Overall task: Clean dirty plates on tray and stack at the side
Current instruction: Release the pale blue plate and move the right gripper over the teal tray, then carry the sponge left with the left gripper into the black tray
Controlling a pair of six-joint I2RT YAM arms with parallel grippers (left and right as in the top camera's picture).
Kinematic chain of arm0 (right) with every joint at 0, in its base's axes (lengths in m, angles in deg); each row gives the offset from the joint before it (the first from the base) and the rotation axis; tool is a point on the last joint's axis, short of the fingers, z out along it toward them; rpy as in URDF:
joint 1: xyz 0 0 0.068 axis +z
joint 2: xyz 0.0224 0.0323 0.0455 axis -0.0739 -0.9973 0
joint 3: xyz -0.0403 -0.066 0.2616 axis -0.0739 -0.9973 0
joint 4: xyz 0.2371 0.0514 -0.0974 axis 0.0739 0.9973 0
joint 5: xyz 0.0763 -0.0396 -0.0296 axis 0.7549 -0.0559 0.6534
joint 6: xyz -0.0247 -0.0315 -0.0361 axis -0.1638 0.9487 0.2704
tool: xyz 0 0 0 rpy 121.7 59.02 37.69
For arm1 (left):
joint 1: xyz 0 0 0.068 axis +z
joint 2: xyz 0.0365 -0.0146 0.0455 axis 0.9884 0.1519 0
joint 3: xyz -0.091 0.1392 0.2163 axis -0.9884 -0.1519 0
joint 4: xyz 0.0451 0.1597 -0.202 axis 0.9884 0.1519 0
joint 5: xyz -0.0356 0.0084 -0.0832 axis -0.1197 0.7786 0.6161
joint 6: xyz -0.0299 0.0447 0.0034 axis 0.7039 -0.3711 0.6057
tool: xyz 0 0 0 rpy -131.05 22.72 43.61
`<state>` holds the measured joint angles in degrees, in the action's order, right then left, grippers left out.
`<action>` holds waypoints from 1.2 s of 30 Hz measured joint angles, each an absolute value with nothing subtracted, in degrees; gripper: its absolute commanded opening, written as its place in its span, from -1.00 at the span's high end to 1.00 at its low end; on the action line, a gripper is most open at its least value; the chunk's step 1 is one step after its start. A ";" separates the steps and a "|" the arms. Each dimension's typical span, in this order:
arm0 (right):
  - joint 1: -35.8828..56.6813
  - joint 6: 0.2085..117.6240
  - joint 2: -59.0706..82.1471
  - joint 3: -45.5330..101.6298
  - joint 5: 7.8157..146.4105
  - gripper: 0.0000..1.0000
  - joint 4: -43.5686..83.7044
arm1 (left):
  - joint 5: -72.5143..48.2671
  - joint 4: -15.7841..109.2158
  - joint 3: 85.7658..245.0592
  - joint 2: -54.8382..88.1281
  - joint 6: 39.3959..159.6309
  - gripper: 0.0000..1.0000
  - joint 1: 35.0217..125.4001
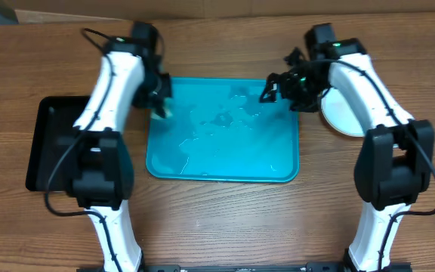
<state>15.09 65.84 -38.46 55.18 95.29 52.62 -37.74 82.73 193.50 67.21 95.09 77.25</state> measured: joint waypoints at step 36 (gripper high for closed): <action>20.14 62.30 -38.46 55.18 89.58 -1.00 49.48 | -39.23 60.89 173.02 63.04 97.82 0.85 113.12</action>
